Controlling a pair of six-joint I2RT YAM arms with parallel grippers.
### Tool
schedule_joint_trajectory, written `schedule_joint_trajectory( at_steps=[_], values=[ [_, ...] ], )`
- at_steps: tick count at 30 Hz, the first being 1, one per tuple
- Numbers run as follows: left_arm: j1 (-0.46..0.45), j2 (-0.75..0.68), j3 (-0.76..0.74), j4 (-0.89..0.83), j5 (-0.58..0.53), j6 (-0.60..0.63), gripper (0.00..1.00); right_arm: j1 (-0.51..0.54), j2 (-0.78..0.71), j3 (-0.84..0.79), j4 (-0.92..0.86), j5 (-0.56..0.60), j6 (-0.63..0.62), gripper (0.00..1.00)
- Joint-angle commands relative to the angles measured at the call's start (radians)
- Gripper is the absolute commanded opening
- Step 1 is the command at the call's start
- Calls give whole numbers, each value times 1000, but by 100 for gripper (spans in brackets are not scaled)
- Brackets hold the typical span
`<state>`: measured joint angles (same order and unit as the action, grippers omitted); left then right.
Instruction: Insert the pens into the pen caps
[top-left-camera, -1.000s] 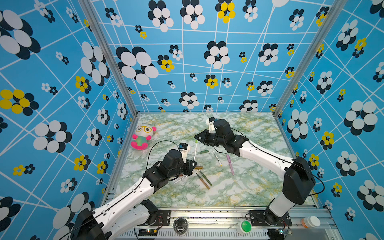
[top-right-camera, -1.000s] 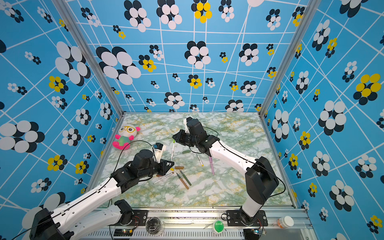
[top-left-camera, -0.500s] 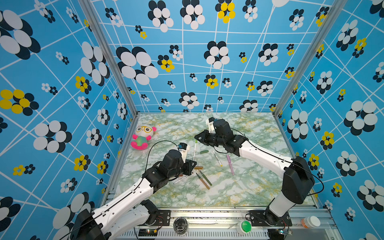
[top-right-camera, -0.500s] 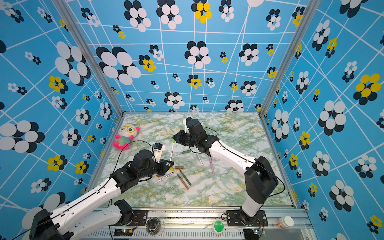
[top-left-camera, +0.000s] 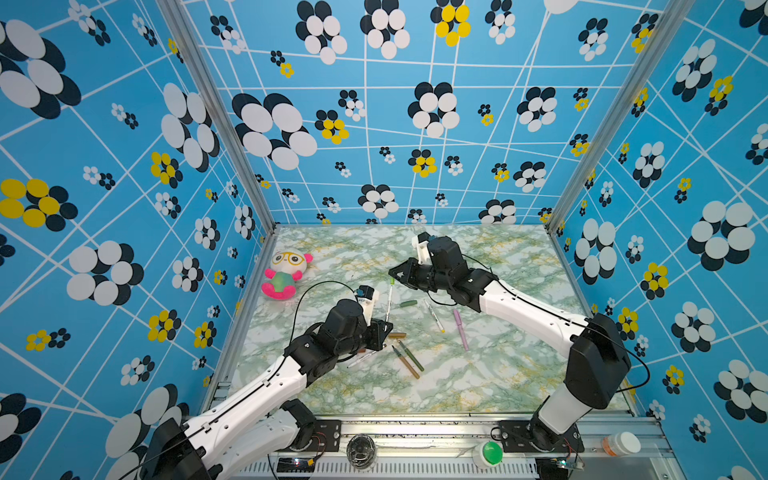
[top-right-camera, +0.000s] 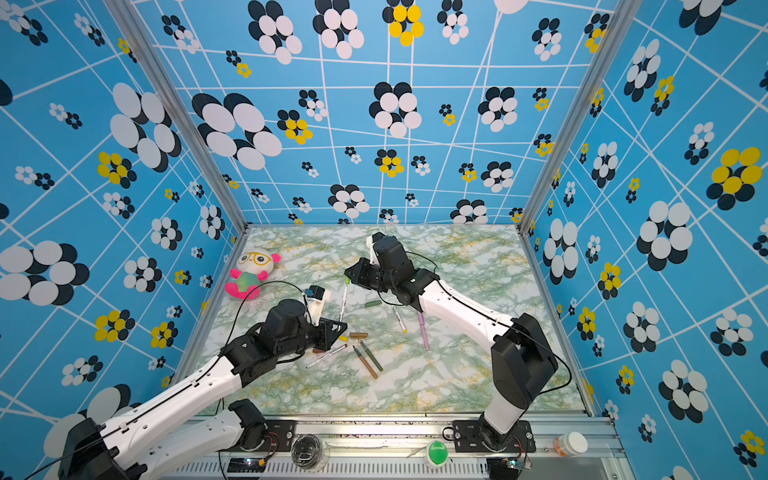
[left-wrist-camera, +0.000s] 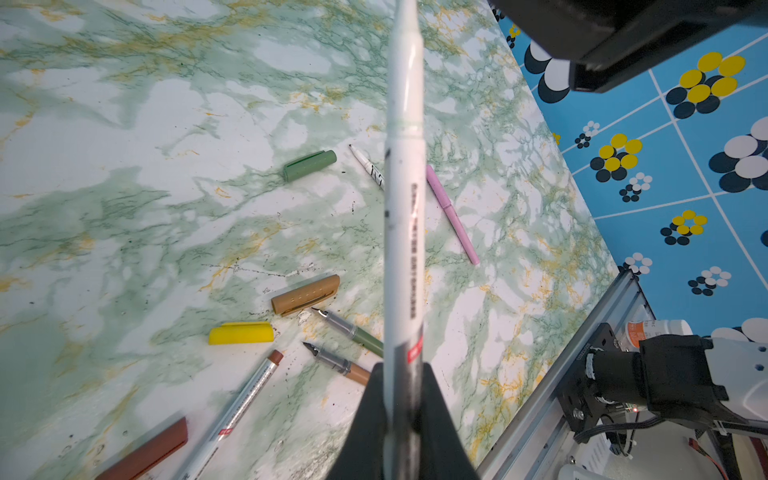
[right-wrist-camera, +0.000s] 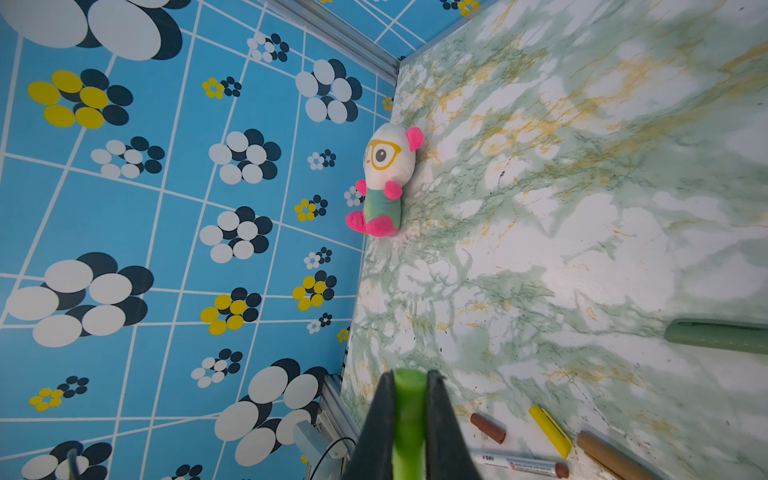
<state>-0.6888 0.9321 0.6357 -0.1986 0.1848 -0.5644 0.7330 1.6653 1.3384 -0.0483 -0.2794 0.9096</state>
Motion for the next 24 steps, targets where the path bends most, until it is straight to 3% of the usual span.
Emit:
schedule_joint_trajectory(
  at_steps=[1, 24],
  values=[
    [-7, -16, -4, -5, -18, 8, 0, 15, -36, -1, -4, -14, 0, 0],
    [-6, -38, -9, 2, -39, -7, 0, 51, -48, -39, -11, 25, -26, 0]
  ],
)
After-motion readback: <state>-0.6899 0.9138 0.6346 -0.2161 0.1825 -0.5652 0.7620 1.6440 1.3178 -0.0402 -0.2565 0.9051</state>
